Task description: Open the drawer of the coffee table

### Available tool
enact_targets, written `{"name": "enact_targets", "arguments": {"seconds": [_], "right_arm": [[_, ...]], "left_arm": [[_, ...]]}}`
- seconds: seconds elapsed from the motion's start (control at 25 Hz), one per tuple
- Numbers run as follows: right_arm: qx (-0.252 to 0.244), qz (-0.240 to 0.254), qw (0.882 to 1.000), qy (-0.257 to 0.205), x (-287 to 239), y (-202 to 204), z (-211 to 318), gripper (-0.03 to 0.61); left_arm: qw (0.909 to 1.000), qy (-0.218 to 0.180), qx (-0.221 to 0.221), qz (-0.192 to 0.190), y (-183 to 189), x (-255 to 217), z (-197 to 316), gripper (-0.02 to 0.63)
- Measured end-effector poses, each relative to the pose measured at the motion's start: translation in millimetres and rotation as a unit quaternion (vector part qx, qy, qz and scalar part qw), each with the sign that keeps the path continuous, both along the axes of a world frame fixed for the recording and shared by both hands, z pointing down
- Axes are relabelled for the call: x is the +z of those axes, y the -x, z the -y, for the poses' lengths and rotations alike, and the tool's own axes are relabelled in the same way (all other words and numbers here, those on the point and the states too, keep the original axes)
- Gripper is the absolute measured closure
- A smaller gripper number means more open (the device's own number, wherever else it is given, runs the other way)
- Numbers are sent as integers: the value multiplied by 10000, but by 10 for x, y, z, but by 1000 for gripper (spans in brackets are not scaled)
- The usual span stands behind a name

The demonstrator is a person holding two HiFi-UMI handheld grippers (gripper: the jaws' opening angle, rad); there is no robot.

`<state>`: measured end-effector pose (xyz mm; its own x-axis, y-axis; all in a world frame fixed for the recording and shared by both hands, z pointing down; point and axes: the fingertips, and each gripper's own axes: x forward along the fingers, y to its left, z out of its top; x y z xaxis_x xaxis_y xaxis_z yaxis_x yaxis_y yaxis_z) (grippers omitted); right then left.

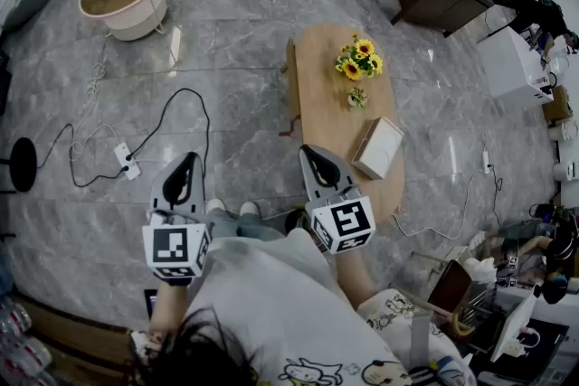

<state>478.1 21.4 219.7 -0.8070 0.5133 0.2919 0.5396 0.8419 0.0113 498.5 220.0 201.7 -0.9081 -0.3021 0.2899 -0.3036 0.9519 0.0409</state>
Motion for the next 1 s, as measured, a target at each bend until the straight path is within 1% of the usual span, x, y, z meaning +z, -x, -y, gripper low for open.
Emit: {"name": "enact_targets", "arguments": {"seconds": [0.24, 0.4, 0.44, 0.48, 0.52, 0.56, 0.6, 0.8, 0.88, 1.0], "right_arm": [[-53, -72, 9999, 107, 58, -57, 157, 577], [-22, -101, 9997, 233, 64, -57, 227, 574], [-23, -135, 9996, 266, 74, -44, 228, 570], [-41, -184, 9994, 307, 89, -29, 221, 554], [-71, -239, 9991, 349, 106, -10, 209, 519], [-101, -286, 9988, 382, 123, 13, 197, 493], [-122, -318, 9986, 402, 137, 43, 188, 484], [-159, -383, 9977, 543, 180, 323, 155, 430], [-146, -398, 9974, 583, 197, 523, 128, 412], [-138, -429, 9970, 623, 223, 908, 41, 392]], "left_arm": [[9997, 71, -208, -100, -64, 81, 60, 603], [9994, 114, -239, -205, -75, 118, 80, 598], [9994, 115, -230, -226, -64, 126, 81, 577], [9994, 100, -226, -249, -46, 133, 76, 534], [9993, 82, -236, -268, -21, 140, 64, 500], [9993, 72, -257, -279, 10, 145, 47, 497], [9992, 71, -275, -287, 49, 153, 31, 492], [9991, 55, -252, -332, 362, 227, -14, 446], [9992, 49, -212, -336, 566, 247, -37, 435], [9993, 50, -115, -352, 971, 276, -95, 416]]}}
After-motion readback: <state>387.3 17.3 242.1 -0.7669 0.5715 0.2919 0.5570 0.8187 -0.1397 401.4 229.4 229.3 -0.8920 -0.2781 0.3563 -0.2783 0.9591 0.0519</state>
